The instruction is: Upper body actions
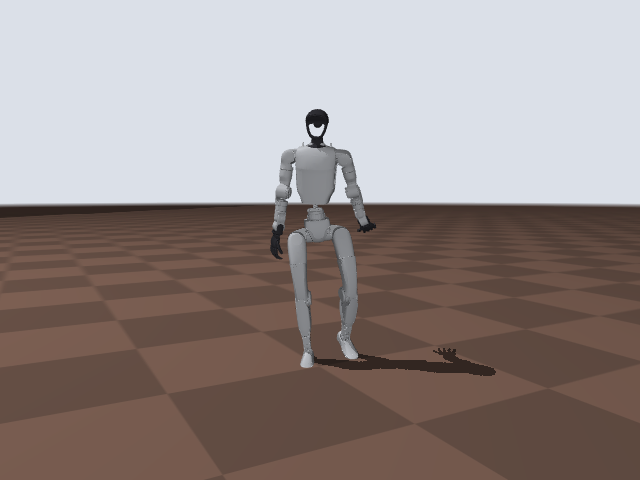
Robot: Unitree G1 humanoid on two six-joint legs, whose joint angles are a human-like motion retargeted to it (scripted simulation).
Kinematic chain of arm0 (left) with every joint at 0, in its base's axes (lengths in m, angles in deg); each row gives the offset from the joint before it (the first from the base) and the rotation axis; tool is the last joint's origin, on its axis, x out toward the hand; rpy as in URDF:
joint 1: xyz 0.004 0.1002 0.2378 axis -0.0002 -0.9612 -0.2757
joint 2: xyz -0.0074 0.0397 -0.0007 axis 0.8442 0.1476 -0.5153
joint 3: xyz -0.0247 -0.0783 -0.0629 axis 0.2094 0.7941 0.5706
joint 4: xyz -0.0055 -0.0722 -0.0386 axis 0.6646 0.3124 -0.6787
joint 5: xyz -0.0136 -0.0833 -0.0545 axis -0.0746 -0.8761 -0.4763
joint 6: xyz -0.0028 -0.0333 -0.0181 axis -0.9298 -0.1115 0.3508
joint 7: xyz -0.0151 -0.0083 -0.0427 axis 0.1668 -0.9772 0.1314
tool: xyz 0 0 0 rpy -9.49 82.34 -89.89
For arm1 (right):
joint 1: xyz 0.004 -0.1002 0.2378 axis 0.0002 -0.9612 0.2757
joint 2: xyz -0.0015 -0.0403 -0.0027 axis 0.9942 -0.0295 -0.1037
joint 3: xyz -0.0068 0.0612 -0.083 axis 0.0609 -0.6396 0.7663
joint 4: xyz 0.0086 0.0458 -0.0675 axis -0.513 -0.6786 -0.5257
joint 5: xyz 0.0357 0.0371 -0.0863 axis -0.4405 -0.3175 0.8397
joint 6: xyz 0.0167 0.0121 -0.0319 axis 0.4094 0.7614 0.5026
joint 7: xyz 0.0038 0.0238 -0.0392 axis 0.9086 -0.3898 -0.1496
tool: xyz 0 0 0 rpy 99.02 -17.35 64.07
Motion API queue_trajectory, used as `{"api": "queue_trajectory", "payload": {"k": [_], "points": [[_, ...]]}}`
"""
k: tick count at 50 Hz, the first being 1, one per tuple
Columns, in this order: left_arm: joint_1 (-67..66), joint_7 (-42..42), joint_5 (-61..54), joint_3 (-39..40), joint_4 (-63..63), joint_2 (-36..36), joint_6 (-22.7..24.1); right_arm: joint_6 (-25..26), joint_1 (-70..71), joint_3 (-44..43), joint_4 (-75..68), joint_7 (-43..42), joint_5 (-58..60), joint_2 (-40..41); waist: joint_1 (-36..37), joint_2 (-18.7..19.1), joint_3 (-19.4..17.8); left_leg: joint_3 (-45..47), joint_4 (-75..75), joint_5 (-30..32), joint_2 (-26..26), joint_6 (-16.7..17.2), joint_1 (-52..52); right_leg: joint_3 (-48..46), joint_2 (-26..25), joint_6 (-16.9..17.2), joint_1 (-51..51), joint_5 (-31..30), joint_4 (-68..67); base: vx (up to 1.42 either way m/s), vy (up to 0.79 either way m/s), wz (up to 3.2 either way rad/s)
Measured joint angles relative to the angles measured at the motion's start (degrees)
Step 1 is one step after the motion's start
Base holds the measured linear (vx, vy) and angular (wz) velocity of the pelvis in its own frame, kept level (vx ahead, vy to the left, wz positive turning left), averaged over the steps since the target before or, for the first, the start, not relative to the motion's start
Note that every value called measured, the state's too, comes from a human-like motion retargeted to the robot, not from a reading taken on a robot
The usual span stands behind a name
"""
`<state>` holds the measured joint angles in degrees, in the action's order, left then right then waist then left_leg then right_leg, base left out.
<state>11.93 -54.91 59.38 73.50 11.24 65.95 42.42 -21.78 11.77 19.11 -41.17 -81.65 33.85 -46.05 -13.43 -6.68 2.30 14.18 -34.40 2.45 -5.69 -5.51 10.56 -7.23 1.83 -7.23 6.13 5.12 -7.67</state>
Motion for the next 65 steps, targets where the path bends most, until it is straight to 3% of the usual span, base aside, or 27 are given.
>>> {"api": "queue_trajectory", "payload": {"k": [2,5,7,10,12,13,15,19,25,29,32,36,39,43,48,52,60,65], "points": [[-0.36,3.40,1.44,0.94,0.76,0.25,-3.15,0.66,0.14,-0.61,-0.46,-0.07,-0.13,-0.35,1.05,0.05,0.01,-7.76,0.91,-1.06,3.71,3.47,0.30,1.70,-0.66,-0.21,0.26,-0.55,-0.06,0.02,-0.05,-0.92],[-0.21,13.16,-2.67,3.66,1.65,-0.20,-8.40,1.27,0.26,-1.36,-0.71,-0.61,-0.26,-0.78,3.54,0.27,-0.55,-26.19,5.92,-4.24,14.36,7.63,-1.43,5.03,-1.97,-0.35,0.43,-1.60,-0.21,0.03,-0.03,-1.22],[0.71,19.94,-10.57,5.90,1.81,-0.93,-9.56,1.23,0.56,-1.40,-0.50,-0.59,-0.35,-0.92,5.16,0.90,-1.43,-31.57,10.66,-7.20,16.50,7.90,-3.20,7.12,-3.52,-0.46,0.61,-2.19,-0.84,0.00,0.01,-1.39],[2.59,25.35,-24.46,8.65,0.80,-2.34,-7.26,1.14,1.31,-0.81,0.02,-0.23,-0.18,-0.82,7.52,2.50,-3.03,-36.40,17.93,-10.14,17.36,8.61,-5.05,9.93,-6.53,-0.46,0.91,-3.17,-1.96,-0.01,0.03,-1.62],[3.84,25.71,-32.69,9.91,-0.64,-3.37,-4.73,1.01,1.81,-0.18,0.45,-0.18,0.33,-0.41,8.20,3.10,-3.52,-38.38,22.17,-7.51,18.61,5.05,-5.79,12.39,-7.97,-0.31,0.93,-3.63,-2.24,-0.02,0.01,-1.52],[4.42,25.49,-36.40,10.23,-1.39,-3.81,-3.44,0.87,1.91,0.19,0.69,-0.22,0.65,-0.11,8.04,2.80,-3.41,-40.04,23.19,-6.44,20.61,1.65,-6.18,13.78,-7.90,-0.02,0.94,-3.85,-2.14,-0.03,0.01,-1.04],[6.28,24.41,-42.60,10.79,-2.43,-4.40,-0.76,0.74,2.15,0.57,1.33,-0.19,1.51,0.60,5.50,3.49,-3.22,-27.21,23.62,-8.07,14.59,1.28,-5.29,13.14,-8.05,0.73,1.11,-4.14,-1.57,-0.06,0.03,-0.49],[10.72,21.82,-48.89,11.84,-5.19,-5.30,0.94,-0.17,1.60,1.24,2.30,-0.43,2.28,1.95,2.24,4.31,-2.25,-24.77,28.52,-8.72,14.26,0.88,-7.48,12.39,-7.47,2.72,2.12,-4.50,-0.20,-0.11,0.07,-0.57],[15.81,20.25,-51.16,10.39,-10.86,-3.67,4.27,-1.49,1.42,4.11,-0.65,-0.77,1.99,2.60,3.28,5.50,-2.62,-17.71,30.14,-9.32,11.88,1.99,-7.10,14.89,-8.33,4.99,4.27,-1.63,-2.53,-0.10,0.07,-1.42],[18.66,22.26,-48.22,8.77,-12.01,-1.85,5.16,1.21,0.18,3.12,-1.18,-1.09,4.63,2.09,4.55,6.20,-2.84,-12.49,30.44,-9.39,10.15,2.77,-7.66,-5.03,-2.66,3.06,3.11,3.19,-4.53,-0.09,0.06,-1.30],[20.37,23.22,-45.27,7.43,-11.40,-0.96,4.32,1.52,-1.58,1.65,-1.18,-2.86,2.21,1.44,7.80,6.07,-2.62,-8.49,30.65,-9.71,9.68,2.31,-8.39,-4.70,-2.81,2.66,2.35,4.72,-6.63,-0.03,0.05,-1.55],[20.73,22.67,-42.47,6.43,-10.29,-0.91,3.97,1.42,-3.46,-0.93,-1.18,-2.13,-3.33,0.67,8.17,6.15,-2.05,-5.82,31.00,-10.26,9.56,1.59,-9.31,-6.13,-0.45,5.00,0.41,2.97,-7.46,0.02,0.02,-0.73],[20.36,22.25,-41.53,5.86,-8.57,-1.44,3.73,1.24,-4.80,-2.66,-1.18,-1.66,-6.00,0.37,5.56,5.09,-1.93,-6.66,30.90,-10.21,11.20,0.80,-10.19,-10.93,1.92,8.64,-2.17,0.28,-3.63,0.02,-0.04,0.21],[18.84,21.90,-40.28,6.53,-6.02,-2.96,2.32,1.65,-6.18,-2.76,-1.18,-2.59,-7.26,0.55,6.59,4.03,-1.89,-4.48,31.12,-10.33,11.66,0.02,-11.60,-13.29,2.49,7.45,-4.72,0.62,0.45,0.03,-0.09,-0.58],[15.81,22.31,-36.95,7.45,-4.04,-5.19,2.14,1.31,-5.34,-2.07,-1.18,-4.54,-3.22,0.84,5.46,4.37,-2.24,-3.33,31.54,-10.04,10.94,0.28,-12.12,-9.04,0.76,6.46,-3.77,-0.14,0.15,-0.03,-0.08,-0.33],[14.71,23.76,-32.94,5.95,-2.11,-5.11,0.98,-0.01,-4.50,-1.38,-1.18,-6.43,-1.72,1.09,3.70,4.98,-2.10,-4.17,31.52,-9.91,10.18,0.64,-11.47,-8.94,1.03,7.30,-2.04,0.43,-2.35,-0.03,-0.08,0.11],[13.63,23.00,-28.53,6.76,-2.98,-3.97,-0.53,-0.29,-4.13,-0.39,-1.18,-4.80,-1.82,1.27,7.40,4.37,-1.80,-3.68,29.92,-9.23,8.78,1.59,-8.90,10.27,-3.29,9.15,-0.22,2.35,-5.35,-0.03,-0.12,0.06],[13.97,22.52,-33.96,9.03,-4.70,-4.13,0.33,0.63,-4.16,-1.02,-1.18,-3.91,-1.60,0.93,5.21,3.93,-2.31,-9.33,27.92,-7.52,9.70,1.99,-6.35,-3.20,-0.93,4.91,-1.67,0.30,-0.88,-0.02,-0.13,1.44]]}}
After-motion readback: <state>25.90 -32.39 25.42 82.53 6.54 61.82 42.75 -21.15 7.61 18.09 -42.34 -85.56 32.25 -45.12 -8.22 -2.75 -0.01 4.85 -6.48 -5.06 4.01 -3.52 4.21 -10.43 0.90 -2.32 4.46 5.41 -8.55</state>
